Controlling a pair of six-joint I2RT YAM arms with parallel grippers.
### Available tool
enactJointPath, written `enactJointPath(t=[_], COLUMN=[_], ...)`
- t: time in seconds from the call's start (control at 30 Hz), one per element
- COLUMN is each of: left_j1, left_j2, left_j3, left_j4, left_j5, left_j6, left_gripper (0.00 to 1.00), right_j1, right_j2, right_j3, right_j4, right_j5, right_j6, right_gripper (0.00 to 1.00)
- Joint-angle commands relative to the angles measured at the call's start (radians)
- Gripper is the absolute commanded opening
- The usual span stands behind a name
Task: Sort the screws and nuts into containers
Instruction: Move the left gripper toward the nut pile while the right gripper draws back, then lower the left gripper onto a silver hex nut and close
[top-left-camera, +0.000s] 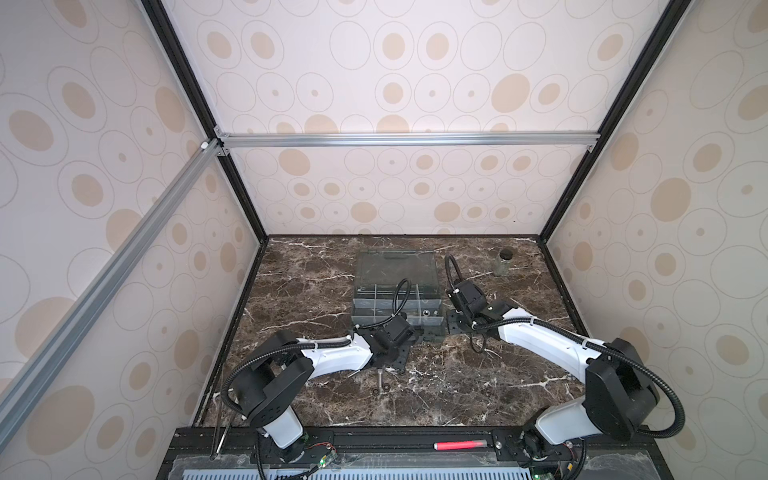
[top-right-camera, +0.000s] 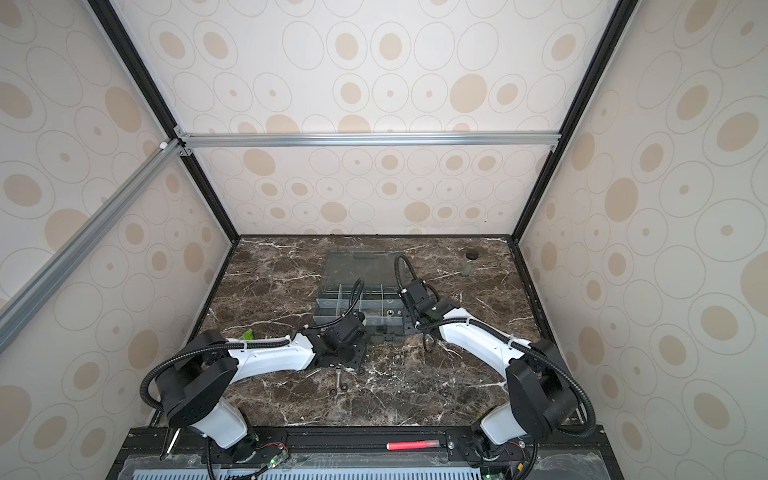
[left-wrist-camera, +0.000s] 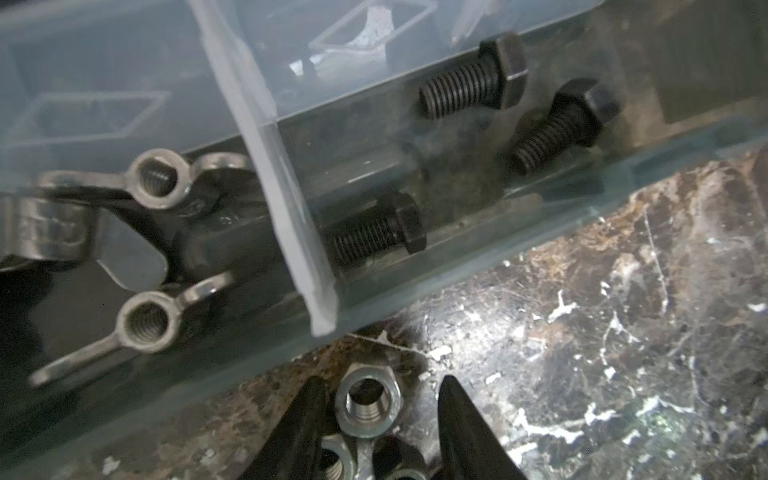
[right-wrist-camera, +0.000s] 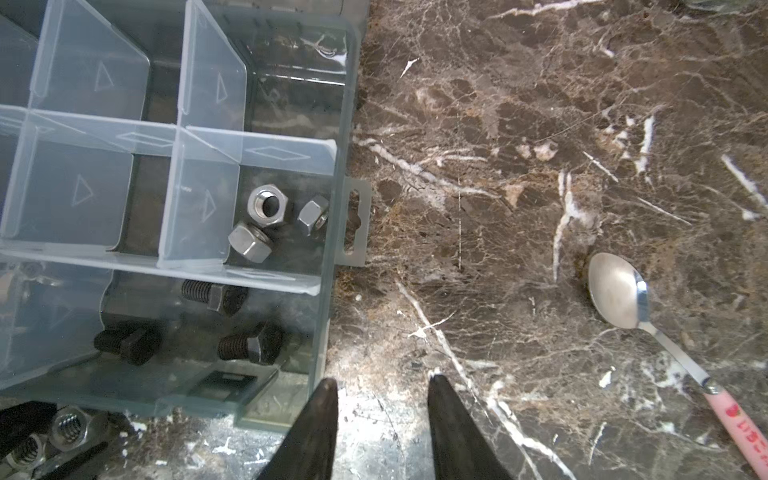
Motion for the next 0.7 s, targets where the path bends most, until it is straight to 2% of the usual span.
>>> enactJointPath(t=[0.0, 0.67], left_j1=[-0.015, -0.061], left_j2=[0.025, 0.069], left_j3=[0.027, 0.053], left_j4=[-0.017, -0.010], left_j5=[-0.013, -0.014], left_j6=[0.025, 0.026], left_gripper=[0.44, 0.32], right_j1=[-0.008, -0.008], right_j2=[-0.024, -0.051], right_j3=[-0.017, -0.040], right_j4=[-0.008, -0.013], right_j5=[0.011, 0.025], right_j6=[0.017, 0.024], right_gripper=[0.40, 0.40])
